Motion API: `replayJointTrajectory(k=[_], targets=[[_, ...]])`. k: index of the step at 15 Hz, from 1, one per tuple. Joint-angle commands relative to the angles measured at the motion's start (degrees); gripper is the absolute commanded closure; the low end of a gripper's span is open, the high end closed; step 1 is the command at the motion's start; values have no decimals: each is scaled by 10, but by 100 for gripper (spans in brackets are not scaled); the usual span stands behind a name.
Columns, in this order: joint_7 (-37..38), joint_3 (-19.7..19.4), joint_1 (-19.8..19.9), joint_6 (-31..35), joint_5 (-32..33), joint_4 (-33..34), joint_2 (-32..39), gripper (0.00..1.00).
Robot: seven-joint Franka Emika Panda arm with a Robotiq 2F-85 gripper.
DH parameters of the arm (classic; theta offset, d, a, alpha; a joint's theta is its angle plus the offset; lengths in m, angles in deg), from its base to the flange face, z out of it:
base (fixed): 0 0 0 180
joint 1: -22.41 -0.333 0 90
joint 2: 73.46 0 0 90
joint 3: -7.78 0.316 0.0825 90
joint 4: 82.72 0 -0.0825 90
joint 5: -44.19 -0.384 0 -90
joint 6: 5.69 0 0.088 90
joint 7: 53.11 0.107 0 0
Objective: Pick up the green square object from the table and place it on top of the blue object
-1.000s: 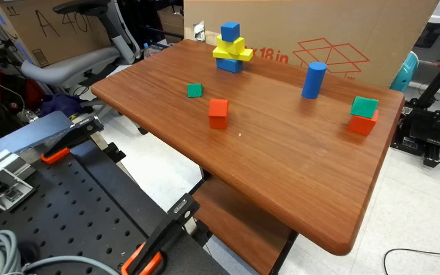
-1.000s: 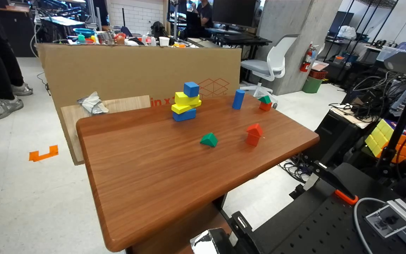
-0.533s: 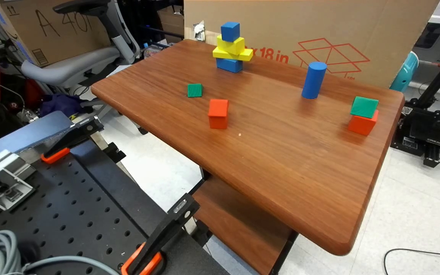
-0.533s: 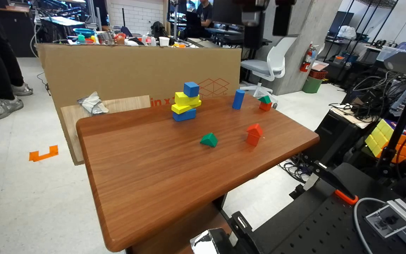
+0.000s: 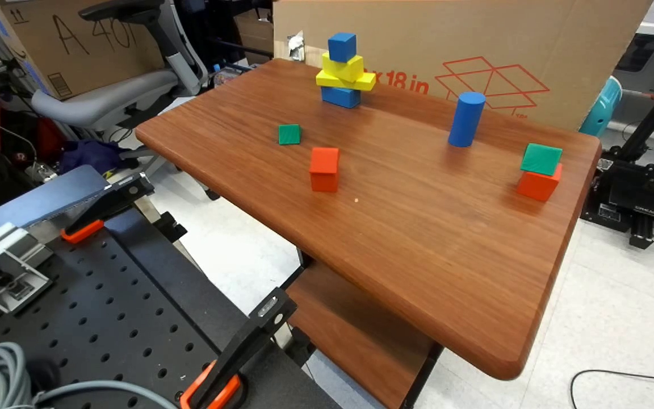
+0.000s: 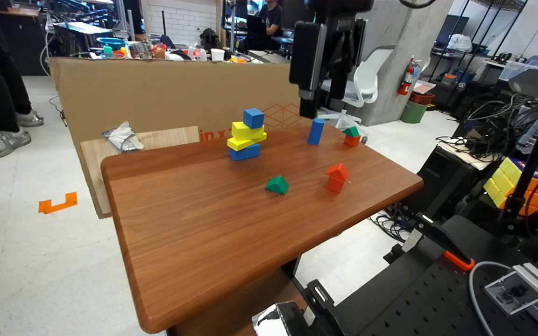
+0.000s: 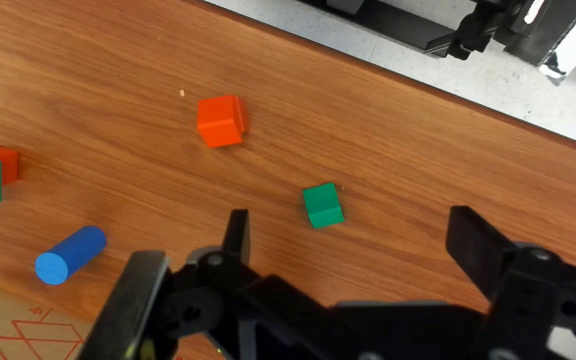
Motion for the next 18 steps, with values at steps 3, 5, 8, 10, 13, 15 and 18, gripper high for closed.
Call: replayJointTrajectory(k=[3, 5, 8, 10, 13, 15, 18], targets=[[-68, -11, 17, -2, -10, 62, 91, 0], [-81, -8, 19, -7, -11, 82, 121, 0], [-92, -2, 18, -15, -11, 117, 169, 0], [-92, -1, 16, -19, -5, 140, 200, 0], [-78, -2, 8, -23, 3, 175, 243, 0], [-73, -3, 2, -22, 9, 193, 267, 0], [-70, -5, -7, -36, 13, 223, 303, 0]])
